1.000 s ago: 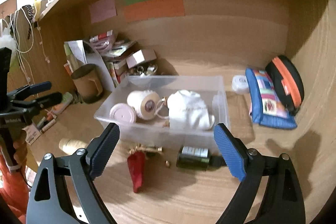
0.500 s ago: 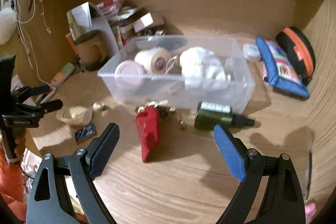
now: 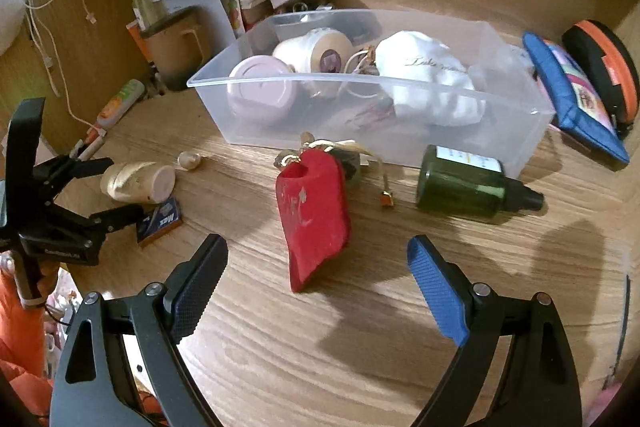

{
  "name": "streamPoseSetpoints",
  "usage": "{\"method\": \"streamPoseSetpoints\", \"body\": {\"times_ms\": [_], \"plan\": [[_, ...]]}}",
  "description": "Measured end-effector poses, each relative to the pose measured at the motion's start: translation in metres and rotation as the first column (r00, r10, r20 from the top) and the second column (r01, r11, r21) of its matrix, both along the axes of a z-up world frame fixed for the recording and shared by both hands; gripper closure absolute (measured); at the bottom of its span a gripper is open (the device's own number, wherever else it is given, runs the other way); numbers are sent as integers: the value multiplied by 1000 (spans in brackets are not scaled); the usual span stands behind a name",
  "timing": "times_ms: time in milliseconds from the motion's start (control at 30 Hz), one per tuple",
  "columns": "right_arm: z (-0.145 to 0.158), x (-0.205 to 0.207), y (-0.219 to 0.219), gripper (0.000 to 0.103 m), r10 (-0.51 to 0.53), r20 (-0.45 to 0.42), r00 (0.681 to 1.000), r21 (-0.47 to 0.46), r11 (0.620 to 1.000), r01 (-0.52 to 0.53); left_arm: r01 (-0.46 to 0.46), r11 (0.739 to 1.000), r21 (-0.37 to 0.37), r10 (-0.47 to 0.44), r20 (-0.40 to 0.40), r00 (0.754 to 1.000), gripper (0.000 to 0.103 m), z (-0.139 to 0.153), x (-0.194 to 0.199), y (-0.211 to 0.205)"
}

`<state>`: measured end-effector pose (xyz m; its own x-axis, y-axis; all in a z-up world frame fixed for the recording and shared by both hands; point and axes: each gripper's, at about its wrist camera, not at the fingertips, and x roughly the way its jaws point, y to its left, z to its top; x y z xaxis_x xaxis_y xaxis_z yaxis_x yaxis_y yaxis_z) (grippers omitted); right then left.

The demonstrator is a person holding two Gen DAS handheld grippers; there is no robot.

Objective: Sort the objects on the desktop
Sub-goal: 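Move the left tool to the cream lotion bottle while the right tool grasps the red pouch, then close the left tool around the cream lotion bottle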

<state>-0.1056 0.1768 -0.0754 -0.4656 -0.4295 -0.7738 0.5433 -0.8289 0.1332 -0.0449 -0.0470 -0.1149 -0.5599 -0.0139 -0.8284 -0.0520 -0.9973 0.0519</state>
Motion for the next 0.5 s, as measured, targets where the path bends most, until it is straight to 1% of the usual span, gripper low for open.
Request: {"method": "streamPoseSetpoints", "body": {"times_ms": [167,200,233,300,333,367,400,433,467,500], "plan": [[-3,-15,-9,15,-4,20,1000,-9,1000,5,12,1000,29,-12,6,1000,2,0,-7,-5],[-3,-19,-11,22,-4,25,1000,-11,1000,4,12,999,37,-12,9,1000,3,0,-8,-7],[-4,-22,-13,27,-3,26,1000,-12,1000,3,13,999,47,-13,11,1000,8,0,-8,-9],[-7,-27,-19,52,9,36,999,-9,1000,-9,12,998,54,-13,10,1000,15,1,-8,-12],[-8,-28,-21,57,11,39,999,-9,1000,-11,12,998,54,-13,13,1000,21,2,-8,-12],[-11,-29,-23,65,16,44,999,-8,1000,-16,11,998,54,-12,14,1000,27,4,-7,-14],[-12,-30,-24,70,20,46,999,-11,1000,-20,9,999,54,-10,15,1000,30,5,-8,-15],[-13,-30,-25,72,23,48,999,-17,1000,-22,7,998,54,-8,18,1000,36,6,-9,-16],[-14,-31,-25,76,23,47,999,-22,1000,-22,6,999,54,-7,21,1000,42,7,-10,-18],[-14,-31,-26,81,27,42,999,-28,999,-26,4,998,55,-6,24,1000,45,8,-11,-19]]}}
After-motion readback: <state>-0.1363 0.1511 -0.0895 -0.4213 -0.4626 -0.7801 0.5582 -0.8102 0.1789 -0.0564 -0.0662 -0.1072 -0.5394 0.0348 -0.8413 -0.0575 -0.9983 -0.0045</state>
